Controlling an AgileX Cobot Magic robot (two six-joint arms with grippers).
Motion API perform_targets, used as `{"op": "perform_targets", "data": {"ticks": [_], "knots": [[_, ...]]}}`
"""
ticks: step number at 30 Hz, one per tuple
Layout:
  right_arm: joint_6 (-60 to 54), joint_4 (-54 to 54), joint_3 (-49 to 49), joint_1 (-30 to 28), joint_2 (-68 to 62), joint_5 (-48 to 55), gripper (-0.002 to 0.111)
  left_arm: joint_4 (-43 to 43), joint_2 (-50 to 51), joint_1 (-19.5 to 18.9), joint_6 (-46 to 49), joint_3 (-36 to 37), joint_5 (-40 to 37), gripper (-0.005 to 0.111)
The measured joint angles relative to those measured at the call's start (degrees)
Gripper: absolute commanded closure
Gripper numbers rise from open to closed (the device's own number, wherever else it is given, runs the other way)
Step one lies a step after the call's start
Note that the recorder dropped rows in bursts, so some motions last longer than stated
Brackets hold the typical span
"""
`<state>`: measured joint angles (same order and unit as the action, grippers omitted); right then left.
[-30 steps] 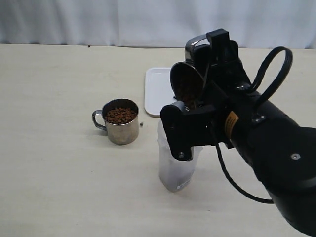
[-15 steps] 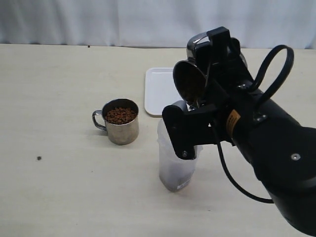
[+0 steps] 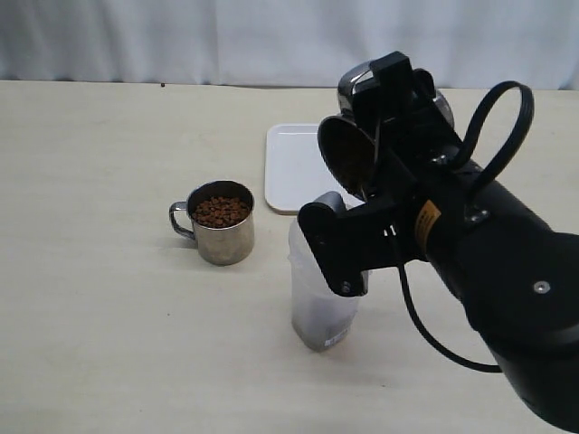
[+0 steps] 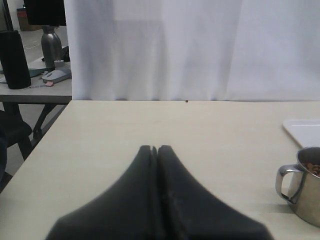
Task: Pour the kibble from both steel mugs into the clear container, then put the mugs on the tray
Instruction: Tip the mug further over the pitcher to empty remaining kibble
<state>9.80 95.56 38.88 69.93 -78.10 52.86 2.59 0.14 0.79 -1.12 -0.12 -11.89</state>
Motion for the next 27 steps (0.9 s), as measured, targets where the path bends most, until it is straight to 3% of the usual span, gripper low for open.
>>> {"op": "perform_targets", "data": {"ticks": [27], "knots": [[-0.6, 2.7, 0.0, 0.0, -4.6, 1.6, 0.103, 0.0, 0.0, 0.0, 0.0, 0.0, 0.0, 0.107]]}}
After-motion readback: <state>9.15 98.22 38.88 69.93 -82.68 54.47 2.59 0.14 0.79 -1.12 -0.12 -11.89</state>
